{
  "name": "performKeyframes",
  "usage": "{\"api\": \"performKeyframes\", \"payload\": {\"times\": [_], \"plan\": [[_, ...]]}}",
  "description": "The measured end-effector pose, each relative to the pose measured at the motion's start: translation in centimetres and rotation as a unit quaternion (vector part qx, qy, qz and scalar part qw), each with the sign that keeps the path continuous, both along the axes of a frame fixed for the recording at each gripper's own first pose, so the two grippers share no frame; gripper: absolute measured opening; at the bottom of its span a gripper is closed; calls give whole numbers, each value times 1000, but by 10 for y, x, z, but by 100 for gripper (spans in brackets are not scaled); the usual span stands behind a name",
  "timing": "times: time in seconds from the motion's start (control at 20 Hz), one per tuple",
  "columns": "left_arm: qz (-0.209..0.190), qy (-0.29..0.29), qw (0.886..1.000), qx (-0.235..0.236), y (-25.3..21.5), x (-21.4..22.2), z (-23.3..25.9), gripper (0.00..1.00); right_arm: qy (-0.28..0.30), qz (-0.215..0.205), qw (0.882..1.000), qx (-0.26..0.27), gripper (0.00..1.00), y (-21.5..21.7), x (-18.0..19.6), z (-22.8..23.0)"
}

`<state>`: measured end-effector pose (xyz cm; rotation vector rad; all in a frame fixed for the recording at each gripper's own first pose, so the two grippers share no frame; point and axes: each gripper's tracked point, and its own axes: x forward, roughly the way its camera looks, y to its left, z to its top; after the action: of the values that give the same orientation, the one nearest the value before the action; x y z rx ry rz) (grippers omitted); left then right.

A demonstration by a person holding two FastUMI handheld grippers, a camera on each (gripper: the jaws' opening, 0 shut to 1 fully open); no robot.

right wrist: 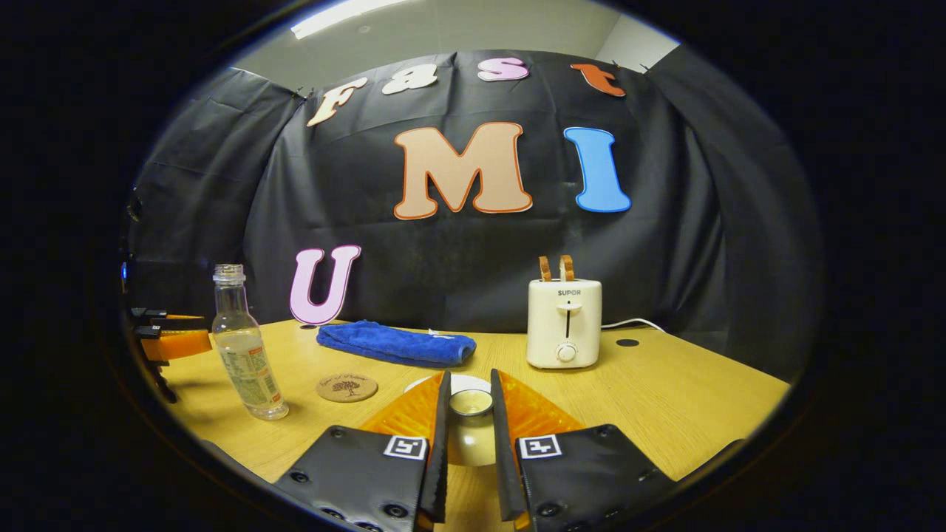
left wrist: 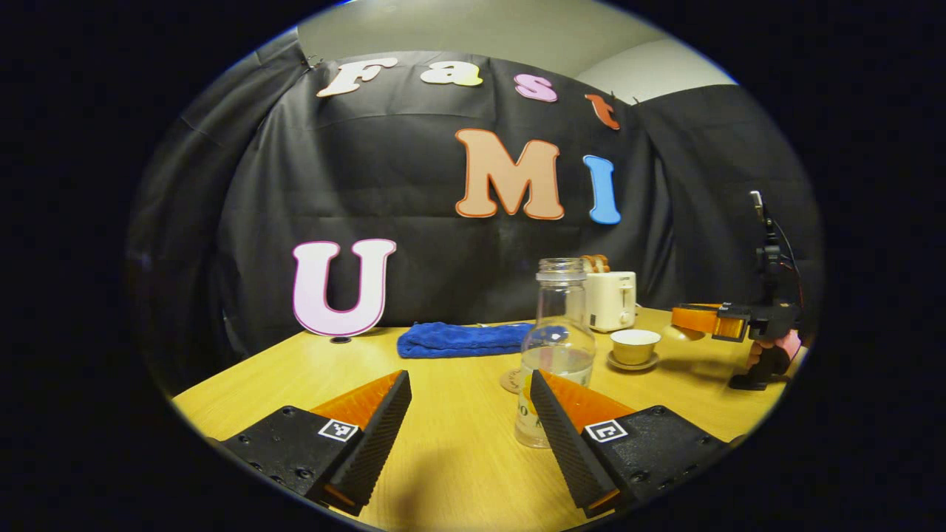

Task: Open the teacup lid with one hand, grasp the water bottle and pour water into the teacup with the other hand; after pouring, place the water bottle on the coaster and then close the teacup lid.

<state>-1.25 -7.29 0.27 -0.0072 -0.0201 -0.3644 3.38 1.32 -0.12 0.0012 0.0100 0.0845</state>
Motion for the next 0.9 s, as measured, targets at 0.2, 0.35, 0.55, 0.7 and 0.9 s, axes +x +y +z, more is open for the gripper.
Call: {"api": "performKeyframes", "payload": {"times": [0.2,0.35,0.55,0.7,0.9], "plan": [[-64,-1,998,0,-23,-9,0,94,-2,-21,1000,0,31,-16,-13,2],[-103,0,995,-2,-36,-13,0,95,-2,-18,1000,0,31,-18,-20,3],[-125,12,992,3,-55,-6,-4,95,-3,-27,1000,0,31,-26,-23,3],[-118,33,992,11,-63,8,-11,95,-2,-24,1000,-1,31,-25,-25,3],[-99,71,992,30,-69,24,-24,95,-3,-35,999,-1,31,-33,-29,4]]}}
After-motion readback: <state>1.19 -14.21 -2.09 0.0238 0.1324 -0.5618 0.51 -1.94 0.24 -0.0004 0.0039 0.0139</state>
